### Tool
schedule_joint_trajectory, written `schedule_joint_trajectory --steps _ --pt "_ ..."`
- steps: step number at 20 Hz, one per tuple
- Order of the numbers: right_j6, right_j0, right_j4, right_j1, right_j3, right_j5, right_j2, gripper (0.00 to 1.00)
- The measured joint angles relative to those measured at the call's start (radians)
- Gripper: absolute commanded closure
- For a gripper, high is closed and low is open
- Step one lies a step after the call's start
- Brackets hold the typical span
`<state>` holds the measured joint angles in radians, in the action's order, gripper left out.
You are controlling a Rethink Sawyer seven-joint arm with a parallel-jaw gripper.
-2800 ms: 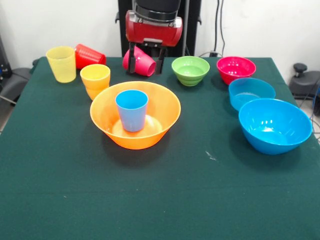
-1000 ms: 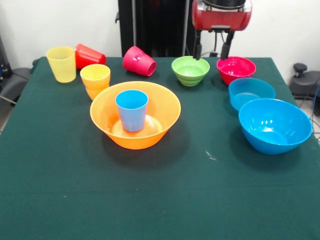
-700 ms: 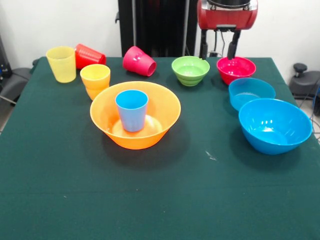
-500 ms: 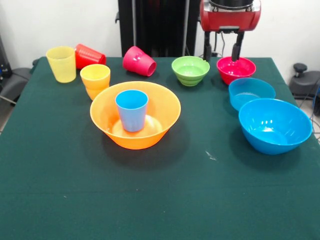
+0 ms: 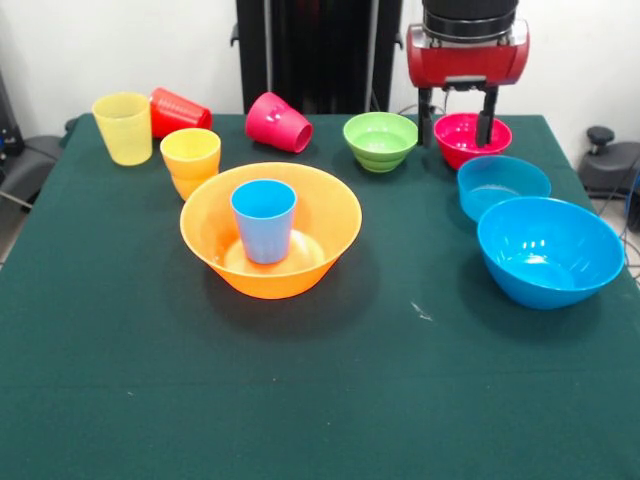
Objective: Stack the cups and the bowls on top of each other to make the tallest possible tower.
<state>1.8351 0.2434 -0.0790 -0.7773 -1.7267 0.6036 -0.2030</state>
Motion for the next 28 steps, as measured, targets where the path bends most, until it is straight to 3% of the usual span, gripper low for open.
schedule_joint_trajectory --steps 14,28 --pt "0.000 -0.012 0.011 0.007 0.000 -0.114 0.000 0.00" --pt "0.000 0.002 0.054 0.112 -0.007 -0.239 -0.011 0.00"
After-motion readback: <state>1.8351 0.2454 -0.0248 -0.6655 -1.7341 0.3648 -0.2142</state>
